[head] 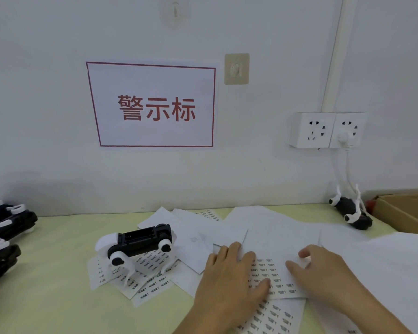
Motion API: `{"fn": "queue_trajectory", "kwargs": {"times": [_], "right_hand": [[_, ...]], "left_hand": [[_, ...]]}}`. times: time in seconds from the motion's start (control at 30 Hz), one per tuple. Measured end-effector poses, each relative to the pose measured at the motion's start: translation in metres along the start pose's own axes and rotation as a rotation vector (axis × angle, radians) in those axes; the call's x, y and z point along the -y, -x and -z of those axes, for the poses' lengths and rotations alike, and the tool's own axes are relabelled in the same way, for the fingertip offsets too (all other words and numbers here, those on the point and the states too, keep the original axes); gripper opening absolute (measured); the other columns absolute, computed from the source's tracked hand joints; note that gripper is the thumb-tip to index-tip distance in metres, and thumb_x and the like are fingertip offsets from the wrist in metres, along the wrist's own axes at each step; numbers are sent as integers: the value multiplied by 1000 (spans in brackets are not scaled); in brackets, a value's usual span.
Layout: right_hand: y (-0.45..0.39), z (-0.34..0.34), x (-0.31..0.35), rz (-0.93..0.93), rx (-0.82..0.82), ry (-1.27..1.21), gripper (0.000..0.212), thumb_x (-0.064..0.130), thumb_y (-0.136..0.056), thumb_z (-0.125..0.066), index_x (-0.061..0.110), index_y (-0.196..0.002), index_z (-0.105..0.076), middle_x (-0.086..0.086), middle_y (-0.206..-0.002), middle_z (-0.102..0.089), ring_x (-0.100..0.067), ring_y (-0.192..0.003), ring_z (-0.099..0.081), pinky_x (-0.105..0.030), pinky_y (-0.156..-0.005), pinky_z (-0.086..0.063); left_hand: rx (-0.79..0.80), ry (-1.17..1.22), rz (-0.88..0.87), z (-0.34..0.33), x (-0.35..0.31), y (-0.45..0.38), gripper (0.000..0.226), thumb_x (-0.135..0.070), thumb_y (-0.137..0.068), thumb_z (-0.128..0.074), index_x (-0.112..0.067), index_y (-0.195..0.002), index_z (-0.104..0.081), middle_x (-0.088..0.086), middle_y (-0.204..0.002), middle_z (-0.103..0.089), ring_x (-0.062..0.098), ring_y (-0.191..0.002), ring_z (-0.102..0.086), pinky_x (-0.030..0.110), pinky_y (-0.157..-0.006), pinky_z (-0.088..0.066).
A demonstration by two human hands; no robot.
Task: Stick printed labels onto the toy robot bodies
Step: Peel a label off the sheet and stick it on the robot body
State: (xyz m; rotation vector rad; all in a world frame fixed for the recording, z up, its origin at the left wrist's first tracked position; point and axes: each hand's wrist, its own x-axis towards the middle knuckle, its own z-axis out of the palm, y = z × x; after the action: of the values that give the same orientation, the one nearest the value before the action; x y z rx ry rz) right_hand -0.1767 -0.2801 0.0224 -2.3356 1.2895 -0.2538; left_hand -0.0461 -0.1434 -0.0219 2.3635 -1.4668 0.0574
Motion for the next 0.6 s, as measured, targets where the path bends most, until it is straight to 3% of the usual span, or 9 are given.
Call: {"fn": "queue_trajectory", "kwargs": {"times": [0.13, 0.33, 0.5, 0.6], "right_hand": [[18, -7, -6, -3, -10, 155, 56, 64, -90, -51, 24, -129, -45, 3, -106, -41, -16, -108, -50, -26, -84, -40], [32, -10, -15, 60, -45, 34, 68, 67, -83, -61, 26, -135, -42, 6, -119, -45, -12, -114, -51, -24, -95, -43], [39, -15, -19, 108, -97, -68, 57, 63, -84, -63, 31, -127, -44, 10, -109, -35, -9, -111, -45, -23, -92, -41], [44, -19, -20, 156, -128, -124, 49, 58, -85, -64, 35, -124, -45, 13, -111, -36, -6, -110, -39, -20, -85, -36]], "left_hand": [[-11, -37, -14, 3, -5, 2, 56, -63, -93, -34, -32, -140, -39, -8, -154, -23, 12, -136, -24, 33, -114, -20], [-10, -132, -53, 11, -12, 4, 53, -58, -97, -31, -29, -140, -38, -5, -155, -25, 15, -132, -33, 33, -109, -29], [-17, -276, -76, 15, -32, 4, 44, -36, -103, -29, -21, -143, -37, 7, -157, -27, 28, -136, -36, 41, -106, -35], [-120, -101, -51, 5, -47, 8, 40, -23, -99, -41, -24, -139, -45, -4, -139, -44, 18, -125, -43, 31, -100, -36]]}}
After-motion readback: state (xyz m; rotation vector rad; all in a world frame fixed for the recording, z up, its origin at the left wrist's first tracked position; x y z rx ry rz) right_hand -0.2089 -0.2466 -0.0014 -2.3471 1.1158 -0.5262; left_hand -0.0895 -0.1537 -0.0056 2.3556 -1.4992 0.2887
